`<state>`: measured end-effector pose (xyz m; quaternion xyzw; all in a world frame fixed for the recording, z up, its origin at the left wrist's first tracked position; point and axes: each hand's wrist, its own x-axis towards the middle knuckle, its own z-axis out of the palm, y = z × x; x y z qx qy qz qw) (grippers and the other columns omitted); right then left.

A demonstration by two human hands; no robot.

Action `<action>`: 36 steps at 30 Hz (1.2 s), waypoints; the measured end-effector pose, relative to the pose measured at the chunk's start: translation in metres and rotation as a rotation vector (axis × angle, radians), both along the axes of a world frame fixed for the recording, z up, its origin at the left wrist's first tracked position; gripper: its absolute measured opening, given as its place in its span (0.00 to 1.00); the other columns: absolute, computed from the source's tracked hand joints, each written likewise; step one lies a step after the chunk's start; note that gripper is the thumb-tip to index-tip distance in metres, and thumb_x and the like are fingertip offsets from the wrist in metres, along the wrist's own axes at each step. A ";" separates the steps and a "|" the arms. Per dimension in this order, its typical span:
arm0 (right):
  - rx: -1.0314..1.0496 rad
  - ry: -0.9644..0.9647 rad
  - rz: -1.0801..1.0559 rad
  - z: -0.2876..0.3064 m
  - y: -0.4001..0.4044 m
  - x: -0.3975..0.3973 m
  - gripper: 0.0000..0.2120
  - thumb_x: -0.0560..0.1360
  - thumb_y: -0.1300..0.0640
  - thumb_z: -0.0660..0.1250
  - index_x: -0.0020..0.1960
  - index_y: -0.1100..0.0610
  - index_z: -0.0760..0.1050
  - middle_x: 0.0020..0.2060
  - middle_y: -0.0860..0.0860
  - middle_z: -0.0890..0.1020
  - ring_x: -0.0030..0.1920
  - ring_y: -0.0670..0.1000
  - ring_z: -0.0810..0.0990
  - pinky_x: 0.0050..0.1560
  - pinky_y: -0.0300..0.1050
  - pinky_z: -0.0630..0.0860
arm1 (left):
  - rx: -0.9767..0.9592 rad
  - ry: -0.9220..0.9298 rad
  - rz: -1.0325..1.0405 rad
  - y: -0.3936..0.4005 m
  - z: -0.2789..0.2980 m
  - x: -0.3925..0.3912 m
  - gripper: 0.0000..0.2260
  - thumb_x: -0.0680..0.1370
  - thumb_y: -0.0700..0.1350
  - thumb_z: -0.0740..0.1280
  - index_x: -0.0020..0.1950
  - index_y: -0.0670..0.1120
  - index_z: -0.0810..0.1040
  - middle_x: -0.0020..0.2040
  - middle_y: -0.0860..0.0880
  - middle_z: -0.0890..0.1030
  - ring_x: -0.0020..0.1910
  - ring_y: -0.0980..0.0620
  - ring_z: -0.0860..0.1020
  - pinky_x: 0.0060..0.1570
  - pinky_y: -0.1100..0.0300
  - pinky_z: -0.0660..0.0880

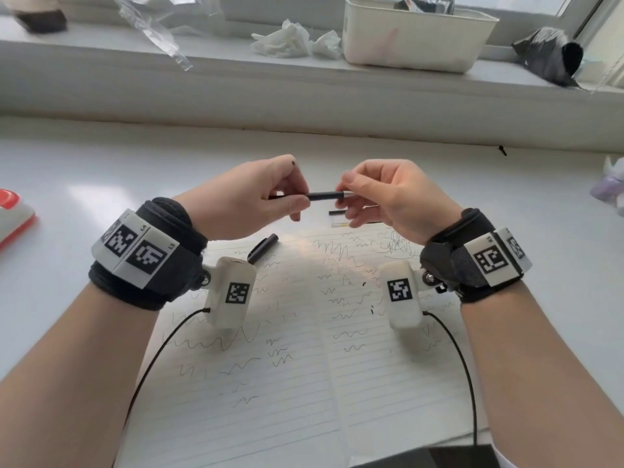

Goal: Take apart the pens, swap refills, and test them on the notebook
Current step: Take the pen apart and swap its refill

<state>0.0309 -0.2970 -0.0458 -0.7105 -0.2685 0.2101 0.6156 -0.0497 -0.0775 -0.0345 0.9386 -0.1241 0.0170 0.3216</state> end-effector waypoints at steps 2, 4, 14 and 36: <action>-0.029 -0.073 -0.012 0.001 0.000 0.000 0.03 0.77 0.63 0.69 0.48 0.63 0.78 0.37 0.55 0.85 0.37 0.51 0.84 0.40 0.43 0.82 | 0.024 0.002 -0.034 0.000 0.000 0.001 0.03 0.80 0.50 0.64 0.52 0.58 0.74 0.42 0.63 0.83 0.36 0.57 0.77 0.38 0.59 0.73; -0.038 -0.104 0.004 0.002 -0.001 0.000 0.06 0.75 0.66 0.70 0.52 0.62 0.78 0.43 0.57 0.84 0.43 0.53 0.85 0.46 0.45 0.82 | 0.029 0.012 -0.044 0.000 -0.001 0.001 0.06 0.80 0.49 0.63 0.56 0.58 0.74 0.43 0.63 0.83 0.31 0.59 0.73 0.33 0.66 0.69; -0.086 -0.044 -0.001 0.002 0.000 -0.002 0.07 0.77 0.63 0.68 0.53 0.65 0.78 0.42 0.58 0.83 0.40 0.54 0.85 0.45 0.47 0.83 | 0.066 0.050 -0.026 0.001 -0.001 0.001 0.06 0.81 0.47 0.62 0.56 0.57 0.73 0.44 0.65 0.82 0.35 0.50 0.76 0.37 0.54 0.72; -0.507 -0.129 0.086 -0.003 -0.010 0.010 0.15 0.69 0.47 0.76 0.54 0.48 0.80 0.47 0.44 0.86 0.36 0.46 0.83 0.31 0.38 0.76 | 0.152 0.179 0.058 0.006 -0.009 0.004 0.01 0.78 0.53 0.62 0.47 0.58 0.72 0.36 0.58 0.83 0.29 0.65 0.74 0.32 0.62 0.66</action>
